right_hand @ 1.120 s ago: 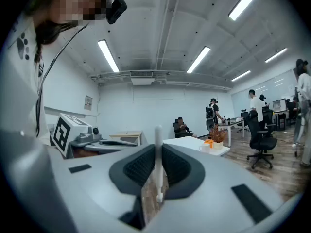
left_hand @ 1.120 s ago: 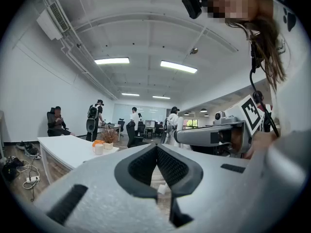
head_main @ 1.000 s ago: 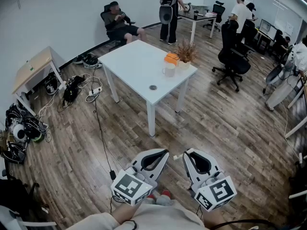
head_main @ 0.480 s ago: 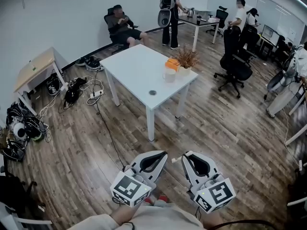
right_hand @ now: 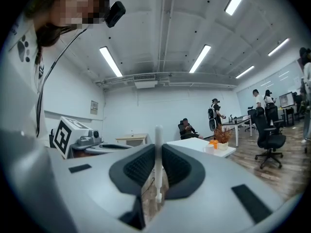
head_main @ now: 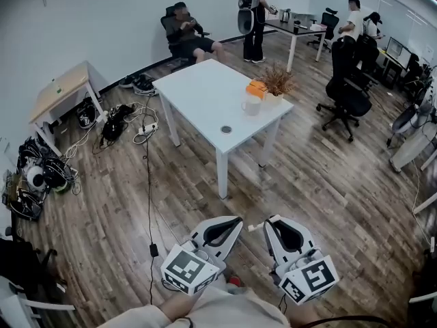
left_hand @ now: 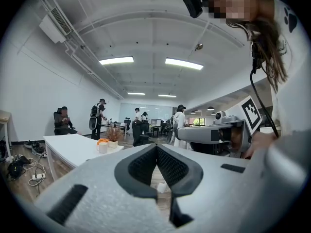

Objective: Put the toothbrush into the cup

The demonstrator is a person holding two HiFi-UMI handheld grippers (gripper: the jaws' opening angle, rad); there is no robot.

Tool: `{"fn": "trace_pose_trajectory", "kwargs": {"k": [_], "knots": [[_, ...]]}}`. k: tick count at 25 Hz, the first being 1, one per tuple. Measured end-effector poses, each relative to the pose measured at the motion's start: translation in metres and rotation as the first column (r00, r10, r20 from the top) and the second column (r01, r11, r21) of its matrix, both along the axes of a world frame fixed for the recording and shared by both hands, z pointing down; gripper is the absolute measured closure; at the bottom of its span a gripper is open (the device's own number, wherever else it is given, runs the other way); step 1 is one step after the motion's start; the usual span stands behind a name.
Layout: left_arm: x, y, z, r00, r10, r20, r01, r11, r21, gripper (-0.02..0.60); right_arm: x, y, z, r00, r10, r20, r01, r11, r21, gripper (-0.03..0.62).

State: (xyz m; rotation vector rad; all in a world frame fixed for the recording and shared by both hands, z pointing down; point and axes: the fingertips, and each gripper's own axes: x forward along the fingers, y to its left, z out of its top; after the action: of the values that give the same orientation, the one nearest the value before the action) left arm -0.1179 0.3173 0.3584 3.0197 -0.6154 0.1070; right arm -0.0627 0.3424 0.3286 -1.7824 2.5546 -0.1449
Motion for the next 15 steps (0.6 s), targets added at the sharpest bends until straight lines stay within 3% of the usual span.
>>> {"fn": "trace_pose_trajectory", "kwargs": {"k": [15], "knots": [[0.042,-0.081,-0.004,0.986,0.164,-0.027,-0.165,0.986,-0.009,0.575,0.027,-0.069,-0.002,0.989,0.150,0.001,-0.150,0.989,-0.009,0.539]]}}
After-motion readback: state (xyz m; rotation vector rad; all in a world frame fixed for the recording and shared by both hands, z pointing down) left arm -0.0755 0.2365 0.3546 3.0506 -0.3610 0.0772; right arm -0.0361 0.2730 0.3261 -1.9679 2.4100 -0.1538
